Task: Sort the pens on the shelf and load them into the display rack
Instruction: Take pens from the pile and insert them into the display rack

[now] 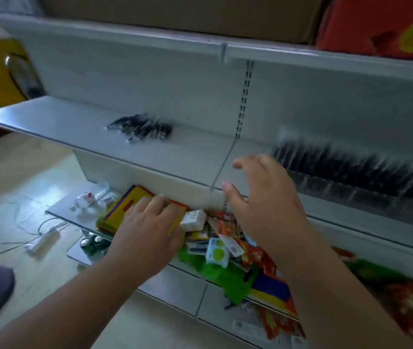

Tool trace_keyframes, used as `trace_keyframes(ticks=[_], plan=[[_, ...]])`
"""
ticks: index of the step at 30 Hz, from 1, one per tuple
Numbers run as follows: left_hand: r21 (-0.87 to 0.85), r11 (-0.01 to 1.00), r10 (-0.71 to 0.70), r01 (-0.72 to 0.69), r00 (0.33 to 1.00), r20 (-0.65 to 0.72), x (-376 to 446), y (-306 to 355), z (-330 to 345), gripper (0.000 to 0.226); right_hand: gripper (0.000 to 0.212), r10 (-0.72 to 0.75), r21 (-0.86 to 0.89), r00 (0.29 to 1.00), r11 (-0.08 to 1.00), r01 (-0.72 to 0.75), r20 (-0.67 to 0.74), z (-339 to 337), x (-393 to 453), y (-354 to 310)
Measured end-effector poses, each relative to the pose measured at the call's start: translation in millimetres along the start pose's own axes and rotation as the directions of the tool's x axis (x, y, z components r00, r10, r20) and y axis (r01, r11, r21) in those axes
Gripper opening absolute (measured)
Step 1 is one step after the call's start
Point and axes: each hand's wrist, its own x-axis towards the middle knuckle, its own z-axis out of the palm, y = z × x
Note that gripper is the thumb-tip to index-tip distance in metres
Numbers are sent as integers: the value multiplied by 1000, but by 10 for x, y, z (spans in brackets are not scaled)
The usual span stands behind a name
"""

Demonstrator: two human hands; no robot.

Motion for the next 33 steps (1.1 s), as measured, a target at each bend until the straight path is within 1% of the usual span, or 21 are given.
trace_keyframes(ticks=[2, 4, 7, 9, 13, 18, 21, 24, 28, 30, 33], plan=[[35, 998, -44, 43, 998, 33, -19, -467, -159, 38, 38, -17, 10, 998, 1000, 16, 53, 231, 218, -393], [41, 996, -81, 80, 997, 16, -22, -860, -271, 38, 40, -37, 5, 994, 999, 37, 98, 411, 455, -721], [56, 995, -87, 86, 996, 19, 86, -1302, -302, 38, 42, -36, 8, 994, 999, 35, 98, 644, 792, -1020], [53, 995, -89, 86, 995, 42, 215, -1495, -224, 39, 42, -25, 16, 994, 1000, 24, 111, 814, 962, -1092], [8, 995, -101, 101, 994, 40, 585, -1719, 12, 41, 40, -16, 69, 991, 998, 7, 133, 1089, 1267, -1085], [-25, 994, -107, 110, 989, 104, 1060, -2018, 122, 45, 42, -10, 56, 982, 998, -1, 187, 1456, 1932, -1145], [-56, 989, -135, 139, 987, 83, 1239, -2346, 142, 42, 39, -46, 72, 984, 997, 34, 173, 1682, 2275, -1294], [-86, 982, -161, 169, 982, 96, 1483, -2718, 192, 41, 37, -45, 68, 980, 997, 32, 194, 1892, 2569, -1427], [-136, 985, -97, 109, 991, 91, 1835, -3162, 344, 32, 38, 16, 16, 987, 1000, -19, 157, 2169, 2872, -1553], [-163, 984, -60, 72, 995, 78, 2032, -3384, 412, 31, 37, 62, -16, 989, 998, -61, 132, 2285, 2986, -1635], [-202, 979, -11, 30, 995, 94, 2341, -3721, 512, 32, 36, 128, -54, 989, 991, -124, 78, 2466, 3142, -1797]])
